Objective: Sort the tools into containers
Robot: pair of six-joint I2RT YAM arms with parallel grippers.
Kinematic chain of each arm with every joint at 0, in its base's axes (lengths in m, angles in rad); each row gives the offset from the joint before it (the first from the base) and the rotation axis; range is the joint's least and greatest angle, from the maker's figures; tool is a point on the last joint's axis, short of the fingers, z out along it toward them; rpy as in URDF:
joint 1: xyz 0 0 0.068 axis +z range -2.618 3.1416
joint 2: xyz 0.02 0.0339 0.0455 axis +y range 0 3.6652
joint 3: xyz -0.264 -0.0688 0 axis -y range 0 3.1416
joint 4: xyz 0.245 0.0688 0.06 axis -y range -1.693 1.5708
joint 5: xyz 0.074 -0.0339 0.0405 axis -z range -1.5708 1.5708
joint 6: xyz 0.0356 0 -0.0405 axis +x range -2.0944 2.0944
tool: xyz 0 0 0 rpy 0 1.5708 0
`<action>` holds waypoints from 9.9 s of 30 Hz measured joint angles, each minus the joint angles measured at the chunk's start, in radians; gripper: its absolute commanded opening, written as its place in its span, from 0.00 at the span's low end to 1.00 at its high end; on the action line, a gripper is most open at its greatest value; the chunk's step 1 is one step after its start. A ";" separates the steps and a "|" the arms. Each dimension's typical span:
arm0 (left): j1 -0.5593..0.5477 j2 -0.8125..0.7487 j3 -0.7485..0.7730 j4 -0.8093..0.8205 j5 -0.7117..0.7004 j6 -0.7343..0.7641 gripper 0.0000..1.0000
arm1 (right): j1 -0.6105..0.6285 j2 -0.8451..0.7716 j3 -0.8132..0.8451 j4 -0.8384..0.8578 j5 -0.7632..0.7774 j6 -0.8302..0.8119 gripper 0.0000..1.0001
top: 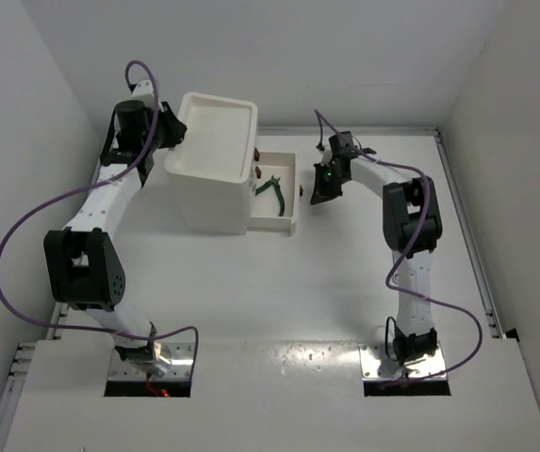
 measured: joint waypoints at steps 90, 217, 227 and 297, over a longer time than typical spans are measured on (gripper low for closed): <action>-0.129 -0.070 -0.110 0.040 -0.071 -0.184 0.74 | -0.389 -0.492 -0.453 -0.474 0.162 -0.593 0.55; -0.079 -0.175 0.042 -0.382 -0.299 -0.053 0.80 | -0.201 -0.464 0.007 -0.384 -0.245 0.012 0.00; -0.066 -0.218 -0.030 -0.371 -0.303 -0.052 0.80 | -0.099 -0.380 0.327 -0.178 -0.558 0.293 0.00; 0.061 -0.282 -0.119 -0.386 -0.320 -0.064 0.98 | 0.011 -0.139 0.646 -0.063 -0.377 0.127 0.44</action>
